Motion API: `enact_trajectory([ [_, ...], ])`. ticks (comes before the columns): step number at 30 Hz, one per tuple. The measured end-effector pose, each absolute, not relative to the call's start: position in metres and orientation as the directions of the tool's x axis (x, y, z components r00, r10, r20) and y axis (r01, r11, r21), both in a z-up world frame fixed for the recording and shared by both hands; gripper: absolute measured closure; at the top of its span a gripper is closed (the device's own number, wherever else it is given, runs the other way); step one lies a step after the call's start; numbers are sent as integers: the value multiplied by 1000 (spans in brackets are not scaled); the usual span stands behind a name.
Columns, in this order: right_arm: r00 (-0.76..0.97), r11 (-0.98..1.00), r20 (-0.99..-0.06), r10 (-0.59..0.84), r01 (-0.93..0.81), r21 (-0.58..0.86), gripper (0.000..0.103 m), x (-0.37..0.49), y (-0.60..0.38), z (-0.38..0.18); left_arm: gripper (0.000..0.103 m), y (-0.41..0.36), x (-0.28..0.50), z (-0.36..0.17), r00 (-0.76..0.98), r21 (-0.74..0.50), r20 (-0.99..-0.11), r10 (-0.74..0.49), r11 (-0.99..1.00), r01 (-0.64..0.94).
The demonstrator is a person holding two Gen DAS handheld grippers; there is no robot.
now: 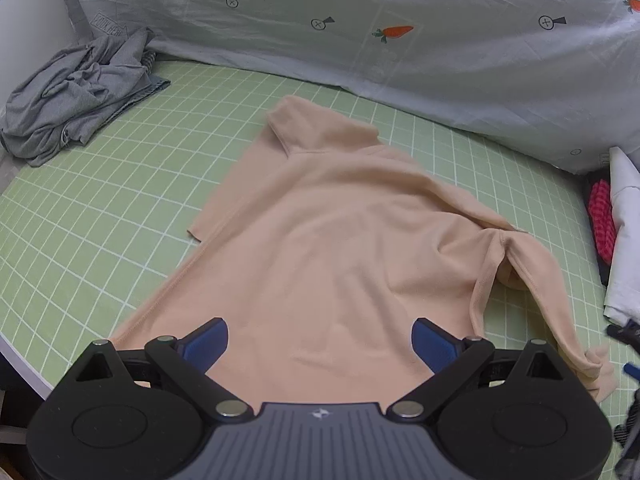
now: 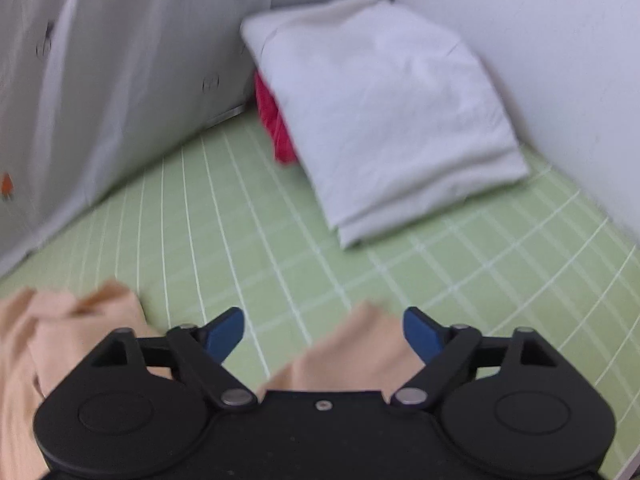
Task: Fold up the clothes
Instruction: 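Regrasp the sleeve with the right gripper and lay it straight out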
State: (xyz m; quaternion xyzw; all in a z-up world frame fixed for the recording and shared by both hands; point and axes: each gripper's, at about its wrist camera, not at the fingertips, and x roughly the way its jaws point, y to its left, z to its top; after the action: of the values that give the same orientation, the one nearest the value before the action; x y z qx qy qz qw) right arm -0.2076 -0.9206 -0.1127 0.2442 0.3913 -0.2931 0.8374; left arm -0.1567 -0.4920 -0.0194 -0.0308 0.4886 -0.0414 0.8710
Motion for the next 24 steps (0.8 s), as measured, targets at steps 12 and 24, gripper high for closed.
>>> enact_trajectory([
  [12, 426, 678, -848, -314, 726, 114, 68, -200, -915, -132, 5, -479, -151, -16, 535, -101, -842, -72, 995, -26],
  [24, 769, 705, -393, -504, 629, 326, 95, -274, -938, -21, 5, -473, -172, -11, 551, -102, -832, -70, 994, -27],
])
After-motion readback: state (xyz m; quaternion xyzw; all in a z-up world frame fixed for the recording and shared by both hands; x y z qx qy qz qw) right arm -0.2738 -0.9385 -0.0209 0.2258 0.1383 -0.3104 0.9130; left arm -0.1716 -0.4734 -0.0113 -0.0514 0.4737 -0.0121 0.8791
